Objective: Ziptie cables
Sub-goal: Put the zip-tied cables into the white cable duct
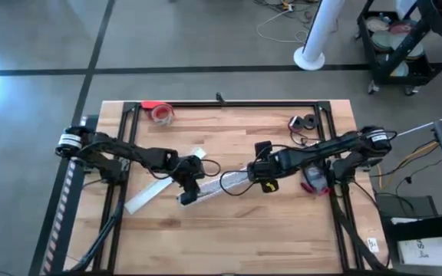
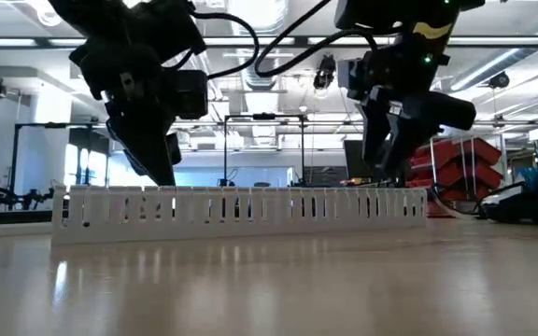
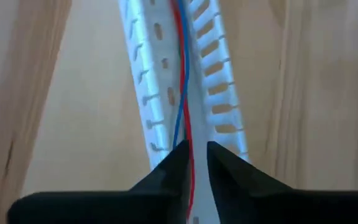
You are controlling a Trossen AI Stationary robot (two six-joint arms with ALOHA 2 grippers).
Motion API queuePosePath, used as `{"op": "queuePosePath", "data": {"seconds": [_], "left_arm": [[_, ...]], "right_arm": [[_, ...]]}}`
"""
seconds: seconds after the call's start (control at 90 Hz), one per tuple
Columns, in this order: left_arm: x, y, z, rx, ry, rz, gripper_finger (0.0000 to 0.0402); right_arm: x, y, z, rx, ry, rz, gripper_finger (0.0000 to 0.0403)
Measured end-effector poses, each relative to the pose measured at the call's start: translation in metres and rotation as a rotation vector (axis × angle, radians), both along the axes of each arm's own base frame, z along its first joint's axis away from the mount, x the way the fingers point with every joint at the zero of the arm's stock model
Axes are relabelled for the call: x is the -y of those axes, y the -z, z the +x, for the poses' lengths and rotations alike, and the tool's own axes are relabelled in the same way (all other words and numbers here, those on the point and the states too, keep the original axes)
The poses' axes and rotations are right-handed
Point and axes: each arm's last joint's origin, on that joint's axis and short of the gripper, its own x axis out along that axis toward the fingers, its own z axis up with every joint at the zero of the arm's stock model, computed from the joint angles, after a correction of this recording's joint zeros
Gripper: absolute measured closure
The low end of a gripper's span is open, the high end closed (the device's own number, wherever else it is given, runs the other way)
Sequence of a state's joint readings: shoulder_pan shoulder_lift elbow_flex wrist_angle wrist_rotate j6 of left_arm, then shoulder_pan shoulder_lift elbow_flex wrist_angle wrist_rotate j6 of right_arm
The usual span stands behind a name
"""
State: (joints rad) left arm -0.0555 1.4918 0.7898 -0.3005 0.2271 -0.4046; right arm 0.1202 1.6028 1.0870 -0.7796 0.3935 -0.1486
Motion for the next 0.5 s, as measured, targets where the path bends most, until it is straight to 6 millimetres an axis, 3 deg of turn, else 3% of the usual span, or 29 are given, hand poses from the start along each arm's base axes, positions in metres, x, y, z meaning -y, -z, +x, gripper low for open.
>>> {"op": "queuePosePath", "data": {"seconds": [0.233, 0.5], "left_arm": [[0.003, 0.001, -0.004, -0.049, 0.025, -0.049, 0.0300], [0.006, -0.007, -0.007, -0.005, 0.030, -0.005, 0.0302]], "right_arm": [[0.006, -0.002, -0.001, -0.001, 0.023, -0.032, 0.0182], [0.008, -0.011, -0.007, 0.004, 0.041, 0.039, 0.0244]]}}
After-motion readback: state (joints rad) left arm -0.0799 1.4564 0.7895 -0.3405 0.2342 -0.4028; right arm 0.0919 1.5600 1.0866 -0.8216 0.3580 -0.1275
